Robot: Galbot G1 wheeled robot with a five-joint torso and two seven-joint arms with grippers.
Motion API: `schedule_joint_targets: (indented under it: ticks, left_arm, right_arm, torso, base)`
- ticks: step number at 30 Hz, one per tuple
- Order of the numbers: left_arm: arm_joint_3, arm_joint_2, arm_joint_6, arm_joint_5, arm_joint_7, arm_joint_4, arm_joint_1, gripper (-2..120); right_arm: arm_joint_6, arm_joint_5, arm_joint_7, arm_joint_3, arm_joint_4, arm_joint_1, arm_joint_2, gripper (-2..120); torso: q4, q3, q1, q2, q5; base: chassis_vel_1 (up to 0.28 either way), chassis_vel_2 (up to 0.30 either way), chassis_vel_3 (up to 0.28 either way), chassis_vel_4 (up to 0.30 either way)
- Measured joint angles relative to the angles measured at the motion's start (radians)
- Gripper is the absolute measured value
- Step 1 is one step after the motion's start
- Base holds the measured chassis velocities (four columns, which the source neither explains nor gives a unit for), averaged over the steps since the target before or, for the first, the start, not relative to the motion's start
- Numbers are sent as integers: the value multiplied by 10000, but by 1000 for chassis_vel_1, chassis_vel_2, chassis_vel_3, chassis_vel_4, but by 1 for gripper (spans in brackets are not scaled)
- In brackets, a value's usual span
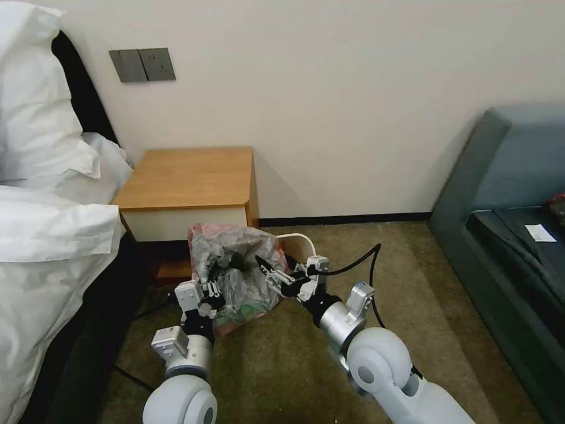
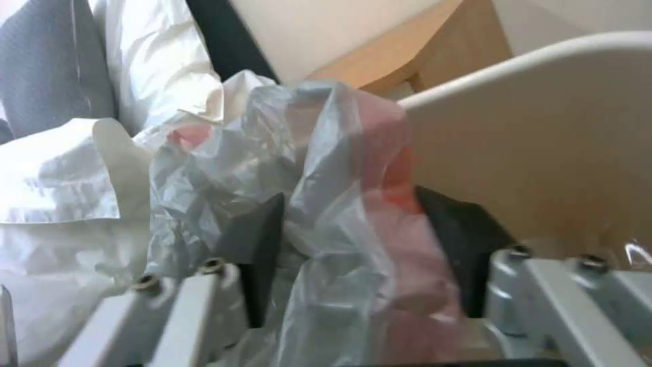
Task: Pick up the garbage bag from the table and place it over the trash can.
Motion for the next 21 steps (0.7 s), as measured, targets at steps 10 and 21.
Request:
schedule_joint_targets:
  ticks: [10, 21]
  left_arm:
    - [12, 13, 2, 35, -1, 47, 0, 5]
    - [9, 47, 2, 67, -7, 49, 34, 5]
  right_arm:
    - [136, -185, -58, -110, -55, 41, 64, 14]
    - [276, -372, -83, -95, -32, 3, 33, 0]
  torso:
    - [0, 0, 0, 0, 0]
    - [0, 0, 0, 0, 1]
  base:
    - [0, 0, 0, 0]
    - [0, 0, 0, 0]
